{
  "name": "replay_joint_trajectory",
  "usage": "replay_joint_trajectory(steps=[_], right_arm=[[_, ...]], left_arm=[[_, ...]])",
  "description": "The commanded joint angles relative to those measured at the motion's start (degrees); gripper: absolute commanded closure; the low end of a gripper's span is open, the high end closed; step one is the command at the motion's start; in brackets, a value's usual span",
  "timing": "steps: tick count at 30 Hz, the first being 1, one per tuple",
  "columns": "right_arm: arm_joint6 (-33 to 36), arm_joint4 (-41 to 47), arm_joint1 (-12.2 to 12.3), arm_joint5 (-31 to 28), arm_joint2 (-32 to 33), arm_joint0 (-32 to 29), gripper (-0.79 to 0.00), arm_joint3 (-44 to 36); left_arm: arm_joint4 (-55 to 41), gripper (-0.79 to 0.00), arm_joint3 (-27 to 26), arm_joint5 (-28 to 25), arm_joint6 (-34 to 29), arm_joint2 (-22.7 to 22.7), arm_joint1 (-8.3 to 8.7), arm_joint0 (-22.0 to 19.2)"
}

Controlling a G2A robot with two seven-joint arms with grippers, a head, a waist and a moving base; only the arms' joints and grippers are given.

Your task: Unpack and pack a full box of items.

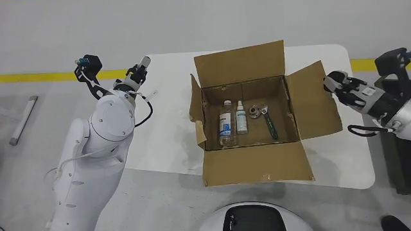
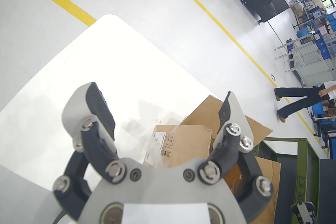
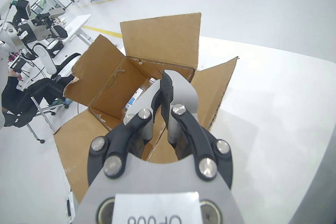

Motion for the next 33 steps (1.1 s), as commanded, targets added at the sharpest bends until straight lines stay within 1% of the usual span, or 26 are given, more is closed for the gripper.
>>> replay_joint_trajectory(steps=[1, 4, 5, 6, 8, 9, 12, 15, 17, 19, 21, 23, 26, 29, 32, 33], right_arm=[[-0.02, -0.04, 0.00, 0.01, -0.01, 0.01, 0.000, -0.01], [-0.08, -0.24, 0.00, 0.02, -0.16, -0.20, 0.000, 0.08], [-1.19, -2.86, 0.05, 0.14, -0.25, -0.83, 0.000, 0.20], [-3.81, -5.53, 0.04, 0.43, -0.19, -1.28, 0.000, 0.13], [-10.28, -5.40, -0.24, 1.82, 0.34, -2.43, 0.000, 1.60], [-13.36, -5.27, -0.32, 2.43, 1.32, -2.93, 0.000, 2.37], [-21.73, -9.17, -0.36, 2.81, 4.93, -4.81, 0.000, 5.31], [-26.91, -9.58, -0.48, 2.28, 6.00, -6.12, 0.000, 11.28], [-28.86, -13.91, -0.45, 3.33, 4.86, -6.08, 0.000, 15.28], [-29.30, -12.67, -0.77, 2.94, 1.05, -5.37, 0.000, 18.42], [-29.33, -11.51, -1.02, 0.45, -2.68, -4.76, 0.000, 19.06], [-29.28, -9.33, -1.25, -2.81, -5.86, -4.59, 0.000, 17.31], [-28.72, -7.62, -1.27, -8.28, -8.49, -4.90, 0.000, 13.96], [-25.43, -5.09, -1.08, -13.40, -10.48, -5.46, 0.000, 10.97], [-20.41, -3.29, -0.86, -16.27, -13.45, -5.59, 0.000, 9.13], [-18.09, -4.61, -0.71, -16.83, -14.37, -5.27, 0.000, 8.87]], left_arm=[[0.00, -0.785, 0.00, 0.00, 0.00, 0.00, 0.00, 0.00], [0.00, -0.785, 0.00, 0.00, 0.00, 0.00, 0.00, 0.00], [0.00, -0.785, 0.00, 0.00, 0.00, 0.00, 0.00, 0.00], [0.00, -0.785, 0.00, 0.00, 0.00, 0.00, 0.00, 0.00], [0.00, -0.785, 0.00, 0.00, 0.00, 0.00, 0.00, 0.00], [0.00, -0.785, 0.00, 0.00, 0.00, 0.00, 0.00, 0.00], [0.00, -0.785, 0.00, 0.00, 0.00, 0.00, 0.00, 0.00], [0.00, -0.785, 0.00, 0.00, 0.00, 0.00, 0.00, 0.00], [0.00, -0.785, 0.00, 0.00, 0.00, 0.00, 0.00, 0.00], [0.00, -0.785, 0.00, 0.00, 0.00, 0.00, 0.00, 0.00], [0.00, -0.785, 0.00, 0.00, 0.00, 0.00, 0.00, 0.00], [0.00, -0.785, 0.00, 0.00, 0.00, 0.00, 0.00, 0.00], [0.00, -0.785, 0.00, 0.00, 0.00, 0.00, 0.00, 0.00], [0.00, -0.785, 0.00, 0.00, 0.00, 0.00, 0.00, 0.00], [0.00, -0.785, 0.00, 0.00, 0.00, 0.00, 0.00, 0.00], [0.00, -0.785, 0.00, 0.00, 0.00, 0.00, 0.00, 0.00]])
